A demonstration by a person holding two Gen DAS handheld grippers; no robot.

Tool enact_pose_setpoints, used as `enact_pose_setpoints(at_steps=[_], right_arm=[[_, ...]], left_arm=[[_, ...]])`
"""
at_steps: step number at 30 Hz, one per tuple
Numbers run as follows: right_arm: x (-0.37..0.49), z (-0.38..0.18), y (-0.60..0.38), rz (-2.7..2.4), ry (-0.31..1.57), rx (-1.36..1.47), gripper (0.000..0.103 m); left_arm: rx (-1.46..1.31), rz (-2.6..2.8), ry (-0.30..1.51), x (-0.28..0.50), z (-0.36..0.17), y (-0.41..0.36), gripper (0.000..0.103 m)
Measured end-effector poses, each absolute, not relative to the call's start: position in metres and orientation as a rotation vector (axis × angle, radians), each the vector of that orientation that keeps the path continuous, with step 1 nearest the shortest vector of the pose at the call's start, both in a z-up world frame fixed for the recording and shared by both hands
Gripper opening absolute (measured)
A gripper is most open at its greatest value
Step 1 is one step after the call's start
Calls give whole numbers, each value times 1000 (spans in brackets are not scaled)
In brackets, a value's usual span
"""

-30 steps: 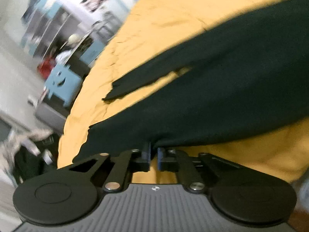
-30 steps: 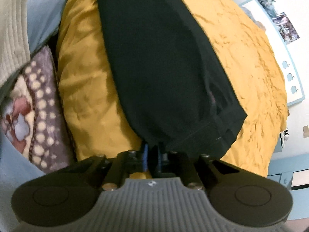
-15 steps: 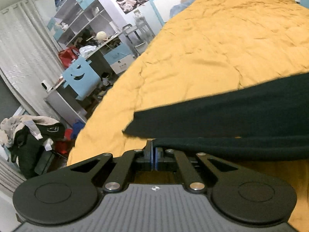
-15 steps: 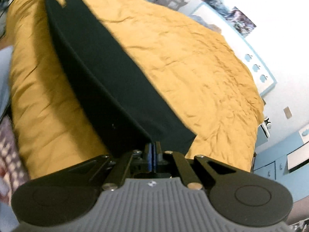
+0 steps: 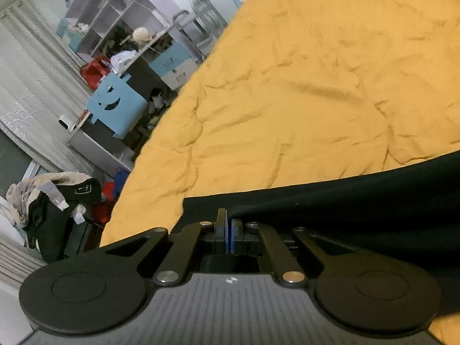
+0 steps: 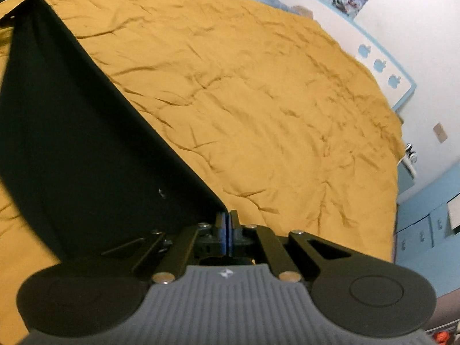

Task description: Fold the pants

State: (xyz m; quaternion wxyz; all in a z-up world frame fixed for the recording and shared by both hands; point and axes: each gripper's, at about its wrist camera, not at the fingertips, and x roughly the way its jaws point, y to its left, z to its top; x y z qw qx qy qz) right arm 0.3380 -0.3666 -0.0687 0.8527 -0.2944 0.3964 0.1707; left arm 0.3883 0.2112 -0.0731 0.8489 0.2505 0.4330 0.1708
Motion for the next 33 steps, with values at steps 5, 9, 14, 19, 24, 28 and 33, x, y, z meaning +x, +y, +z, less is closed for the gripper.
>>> enact_pose_setpoints(at_steps=[5,9,14,19,24,28,33], right_arm=[[383,-110,-370,364,913,-562,0],[399,-131,-369,364,948,-526,0],[408,-147,-371,365,979,-503,0],[400,-139,-370,313,943,-494,33],[375,-114,-368,257,886,-473,39],[353,-104,-372,206,897,-422,44],[332,-106,-388,114,925,-334,44]], left_arm=[[602,348,988,418,-108,203,1],[645,340,1033,432,-131,201,1],[656,330,1057,440,-148,201,2],[609,332,1030,436,-139,205,23],[471,282,962,413,-90,223,33],[355,290,924,384,-56,257,37],[201,270,919,344,-54,300,51]])
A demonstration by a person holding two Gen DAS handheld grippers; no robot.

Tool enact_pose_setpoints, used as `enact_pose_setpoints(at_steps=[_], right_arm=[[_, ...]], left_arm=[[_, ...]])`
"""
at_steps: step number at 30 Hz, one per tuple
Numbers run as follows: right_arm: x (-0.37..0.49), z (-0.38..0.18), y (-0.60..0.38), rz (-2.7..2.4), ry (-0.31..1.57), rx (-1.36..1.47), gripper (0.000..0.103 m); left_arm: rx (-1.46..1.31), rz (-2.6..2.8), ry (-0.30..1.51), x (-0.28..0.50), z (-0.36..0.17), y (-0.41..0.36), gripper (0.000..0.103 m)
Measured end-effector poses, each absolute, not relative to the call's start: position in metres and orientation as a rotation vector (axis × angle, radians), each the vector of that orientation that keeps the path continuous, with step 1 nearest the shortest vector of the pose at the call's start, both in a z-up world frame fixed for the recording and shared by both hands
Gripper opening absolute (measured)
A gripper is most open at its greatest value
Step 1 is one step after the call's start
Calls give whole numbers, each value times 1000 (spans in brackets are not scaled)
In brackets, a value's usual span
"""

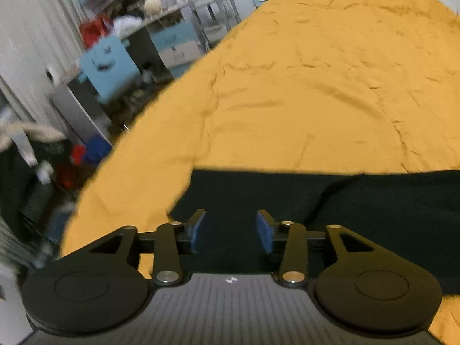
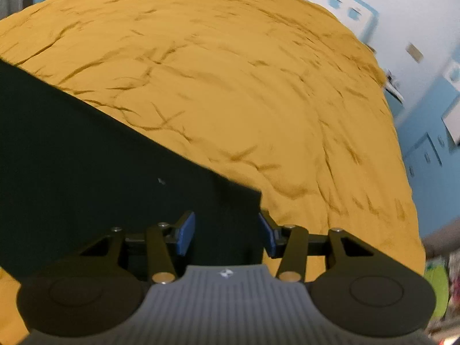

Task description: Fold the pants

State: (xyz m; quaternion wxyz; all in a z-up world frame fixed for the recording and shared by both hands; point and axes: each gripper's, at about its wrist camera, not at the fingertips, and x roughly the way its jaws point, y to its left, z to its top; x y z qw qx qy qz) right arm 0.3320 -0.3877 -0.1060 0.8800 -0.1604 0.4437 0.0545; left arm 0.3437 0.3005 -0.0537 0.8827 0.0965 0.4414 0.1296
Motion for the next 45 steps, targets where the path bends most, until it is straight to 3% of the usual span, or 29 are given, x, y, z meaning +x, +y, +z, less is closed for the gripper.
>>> enact_pose_setpoints(at_steps=[3,6,8,9,10,15,21,32,37,45], right_arm=[[322,-106,-395,68,931,-290,44],[319,-110,-399,35,941,-282,43],[321,-112,-399,24,954,-279,42],[321,-112,-398,20,955,-281,41],[321,-112,-396,19,953,-288,40],[326,-113,-376,46,938,-373,40],[332,-118,-359,36,931,-439,37],[335,-122,-370,-40,985,-434,36],[341,-117,-382,-59,975,-404,36],[341,-109,-425,34,936,-192,37]], left_arm=[[150,191,925,323,-67,303,58],[238,187,972,316,-93,294,58],[295,213,1027,319,-115,292,36],[301,230,1028,320,-119,294,15],[289,237,1016,320,-118,299,4],[250,286,900,342,-80,323,1],[320,342,900,402,-66,349,1],[432,283,1034,463,-127,352,2],[456,458,1004,458,-133,362,40],[215,514,917,412,-96,363,47]])
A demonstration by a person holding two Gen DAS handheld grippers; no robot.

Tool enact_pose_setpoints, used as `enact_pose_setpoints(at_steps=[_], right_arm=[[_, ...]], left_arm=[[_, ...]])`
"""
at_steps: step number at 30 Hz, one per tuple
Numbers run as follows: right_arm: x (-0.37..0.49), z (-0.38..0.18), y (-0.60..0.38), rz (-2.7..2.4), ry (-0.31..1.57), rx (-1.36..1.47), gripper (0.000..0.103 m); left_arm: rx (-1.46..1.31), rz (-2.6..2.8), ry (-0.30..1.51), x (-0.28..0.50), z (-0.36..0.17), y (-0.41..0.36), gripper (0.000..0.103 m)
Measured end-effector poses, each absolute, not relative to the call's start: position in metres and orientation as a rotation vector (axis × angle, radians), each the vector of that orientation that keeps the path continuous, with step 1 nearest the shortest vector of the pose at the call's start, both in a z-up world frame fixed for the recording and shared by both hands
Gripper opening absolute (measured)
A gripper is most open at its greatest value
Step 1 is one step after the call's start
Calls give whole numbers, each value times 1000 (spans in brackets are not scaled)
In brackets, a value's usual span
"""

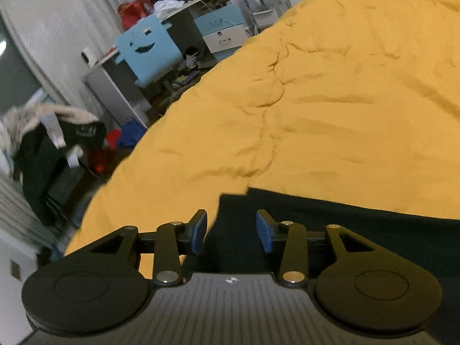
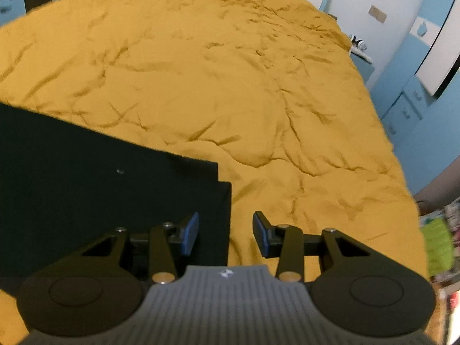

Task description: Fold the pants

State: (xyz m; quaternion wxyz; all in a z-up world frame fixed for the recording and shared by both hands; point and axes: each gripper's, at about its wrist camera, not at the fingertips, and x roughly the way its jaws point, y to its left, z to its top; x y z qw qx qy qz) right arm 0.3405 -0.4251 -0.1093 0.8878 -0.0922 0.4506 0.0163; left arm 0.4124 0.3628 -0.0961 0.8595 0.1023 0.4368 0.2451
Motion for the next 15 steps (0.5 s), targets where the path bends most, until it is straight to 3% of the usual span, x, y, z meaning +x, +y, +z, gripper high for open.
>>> enact_pose_setpoints(at_steps=[12,14,15], right_arm=[[419,-145,-479,212,970,226,38],[419,-151,-487,244,962,299,28],[418,-152,-490,265,956,337,15]], left_arm=[[54,476,951,386,-79,335,47],[43,478,950,384,-77,332,47],[42,480,949,383,-76,330,47]])
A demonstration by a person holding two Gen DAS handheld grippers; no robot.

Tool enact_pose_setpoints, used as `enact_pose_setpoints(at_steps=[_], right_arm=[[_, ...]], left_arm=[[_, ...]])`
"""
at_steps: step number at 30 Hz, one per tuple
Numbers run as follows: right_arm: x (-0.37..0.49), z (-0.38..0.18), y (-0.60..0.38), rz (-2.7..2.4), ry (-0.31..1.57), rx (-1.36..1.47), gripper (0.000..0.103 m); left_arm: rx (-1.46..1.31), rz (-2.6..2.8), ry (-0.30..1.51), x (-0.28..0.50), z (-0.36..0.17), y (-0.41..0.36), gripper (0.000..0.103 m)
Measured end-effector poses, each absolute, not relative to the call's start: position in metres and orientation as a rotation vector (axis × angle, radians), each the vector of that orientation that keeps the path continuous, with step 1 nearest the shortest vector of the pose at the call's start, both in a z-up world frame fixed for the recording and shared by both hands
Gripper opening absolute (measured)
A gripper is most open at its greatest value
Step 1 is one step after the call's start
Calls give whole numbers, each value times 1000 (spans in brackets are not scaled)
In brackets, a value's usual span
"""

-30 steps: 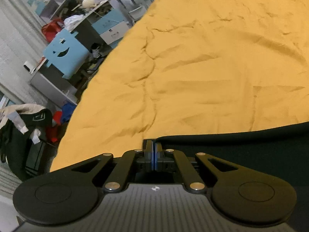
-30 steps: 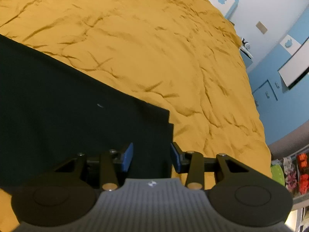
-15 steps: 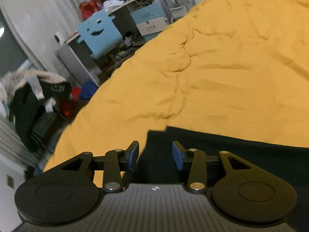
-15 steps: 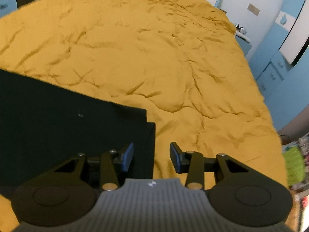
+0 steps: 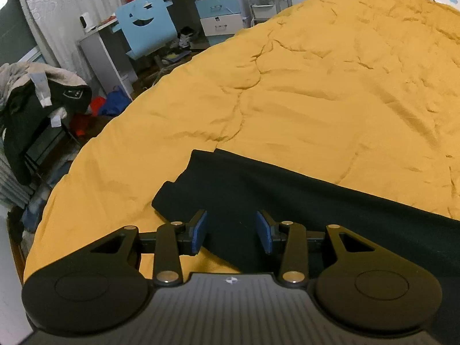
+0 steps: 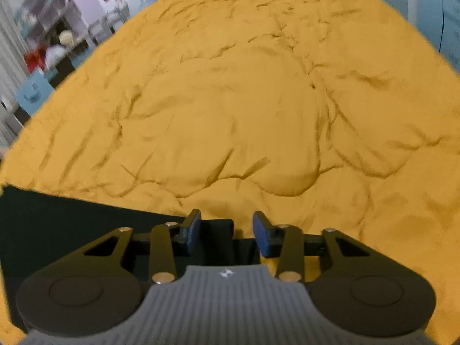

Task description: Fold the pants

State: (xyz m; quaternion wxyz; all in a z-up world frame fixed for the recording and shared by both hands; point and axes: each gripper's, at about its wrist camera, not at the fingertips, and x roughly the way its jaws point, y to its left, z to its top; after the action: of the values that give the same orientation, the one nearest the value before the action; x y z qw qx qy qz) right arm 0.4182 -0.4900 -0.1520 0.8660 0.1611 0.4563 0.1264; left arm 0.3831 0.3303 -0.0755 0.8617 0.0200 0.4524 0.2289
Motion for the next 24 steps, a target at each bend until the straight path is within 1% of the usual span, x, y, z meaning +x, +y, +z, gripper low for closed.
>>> enact_pose_setpoints(at_steps=[2,3,5,9,10,14,17,21,22,24], right_arm=[[414,-150,-491,275,935,349,9],[412,-148,-492,282,928,351,3],[407,-143,-494,264,916,370,0],[392,-113,-502,220,857,435,0],[391,-109,-506,213,868,445,0],[399,-127,-501,146,974,382,0],[402,-138,-496,94,993,364,0],[396,-134,-496,83,988,394,0],[392,-128,-495,94,988,398,5],[375,-117,-495,103,969,375,7]], left_arm=[[36,474,947,381,-73,326,47],[36,471,945,381,-73,324,47],[36,465,940,379,-71,319,47],[50,442,932,377,-66,307,47],[55,433,928,376,-64,304,47],[56,428,916,374,-58,297,47],[53,404,908,368,-51,288,47],[29,385,901,356,-42,274,47],[7,369,900,353,-40,269,47],[-32,335,899,345,-37,257,47]])
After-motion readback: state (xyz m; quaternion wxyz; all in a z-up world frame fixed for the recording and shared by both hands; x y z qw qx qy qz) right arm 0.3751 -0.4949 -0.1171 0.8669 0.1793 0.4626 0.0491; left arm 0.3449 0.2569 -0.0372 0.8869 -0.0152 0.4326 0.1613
